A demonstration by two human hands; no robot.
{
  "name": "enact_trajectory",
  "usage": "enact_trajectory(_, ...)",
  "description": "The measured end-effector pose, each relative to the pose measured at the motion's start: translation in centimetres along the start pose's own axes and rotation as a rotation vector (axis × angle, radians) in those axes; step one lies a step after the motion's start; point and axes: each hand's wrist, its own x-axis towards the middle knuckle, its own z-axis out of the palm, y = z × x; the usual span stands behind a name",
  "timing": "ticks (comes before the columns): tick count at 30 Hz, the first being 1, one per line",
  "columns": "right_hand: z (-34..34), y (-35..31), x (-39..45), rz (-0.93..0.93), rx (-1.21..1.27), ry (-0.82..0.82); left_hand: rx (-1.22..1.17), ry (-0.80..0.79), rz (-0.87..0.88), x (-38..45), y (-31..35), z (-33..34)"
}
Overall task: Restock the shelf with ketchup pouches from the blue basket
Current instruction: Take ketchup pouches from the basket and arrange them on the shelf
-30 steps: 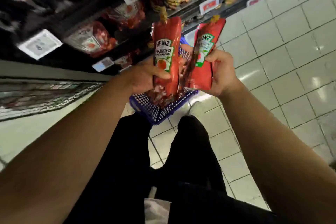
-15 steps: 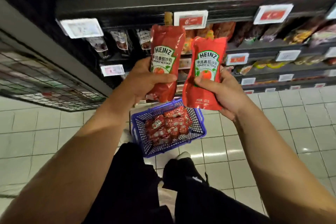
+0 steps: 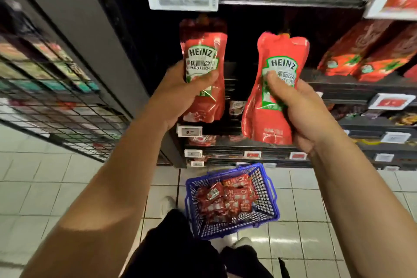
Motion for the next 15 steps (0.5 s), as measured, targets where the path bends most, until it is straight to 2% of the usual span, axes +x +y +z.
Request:
enact_trajectory(7, 2.7, -1.7, 3.0, -0.022, -0.091, 0.102, 0.066, 0.004, 0.021, 3.5, 2.2, -3.0)
enact_trajectory(12, 2.2, 0.3, 4.5, -0.075, -0.082, 0.057, 0.063, -0.01, 0.022, 4.6, 1.2, -2.5)
enact_trajectory(15, 1.3, 2.2, 5.5, -0.135, -0.057, 0.038, 0.071, 0.043, 0.05, 5.4, 0.4, -1.8)
